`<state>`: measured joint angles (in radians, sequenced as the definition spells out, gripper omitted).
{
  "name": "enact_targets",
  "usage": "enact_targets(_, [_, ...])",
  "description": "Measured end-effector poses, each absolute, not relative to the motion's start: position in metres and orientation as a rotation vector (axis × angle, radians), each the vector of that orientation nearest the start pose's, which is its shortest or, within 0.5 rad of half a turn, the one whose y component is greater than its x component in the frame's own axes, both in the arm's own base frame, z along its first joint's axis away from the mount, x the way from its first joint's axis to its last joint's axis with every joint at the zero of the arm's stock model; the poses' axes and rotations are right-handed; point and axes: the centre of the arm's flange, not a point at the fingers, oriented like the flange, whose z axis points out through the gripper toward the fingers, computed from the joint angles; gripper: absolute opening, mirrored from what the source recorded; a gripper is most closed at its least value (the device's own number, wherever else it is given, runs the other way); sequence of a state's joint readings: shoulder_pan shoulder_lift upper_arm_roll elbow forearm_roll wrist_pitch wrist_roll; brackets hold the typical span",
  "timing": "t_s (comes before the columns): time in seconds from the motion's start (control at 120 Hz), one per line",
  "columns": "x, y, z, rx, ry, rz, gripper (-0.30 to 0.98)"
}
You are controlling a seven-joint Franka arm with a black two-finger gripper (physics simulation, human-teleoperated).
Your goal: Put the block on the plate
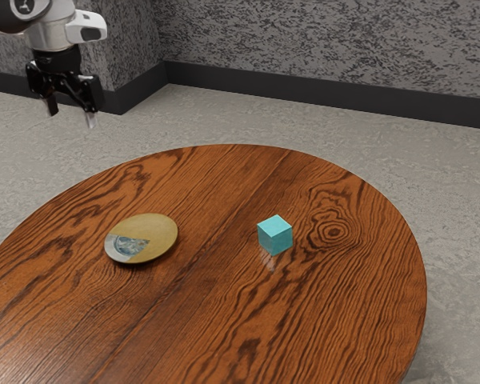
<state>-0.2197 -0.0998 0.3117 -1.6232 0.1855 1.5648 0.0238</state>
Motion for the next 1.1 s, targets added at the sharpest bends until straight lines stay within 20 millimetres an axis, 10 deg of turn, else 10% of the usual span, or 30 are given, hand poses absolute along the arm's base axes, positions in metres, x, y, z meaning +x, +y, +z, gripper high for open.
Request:
enact_targets(0.225, [0.534,0.07,0.638,-2.983,-0.079,-0.038,0.69])
enact_targets(0.442, [0.582,0.029,0.531,-3.009,0.007,0.182,0.69])
enact_targets(0.742, [0.612,-0.11,0.446,-3.037,0.357,0.215,0.69])
enact_targets(1.1, [0.698,-0.141,0.37,-3.094,0.402,0.025,0.69])
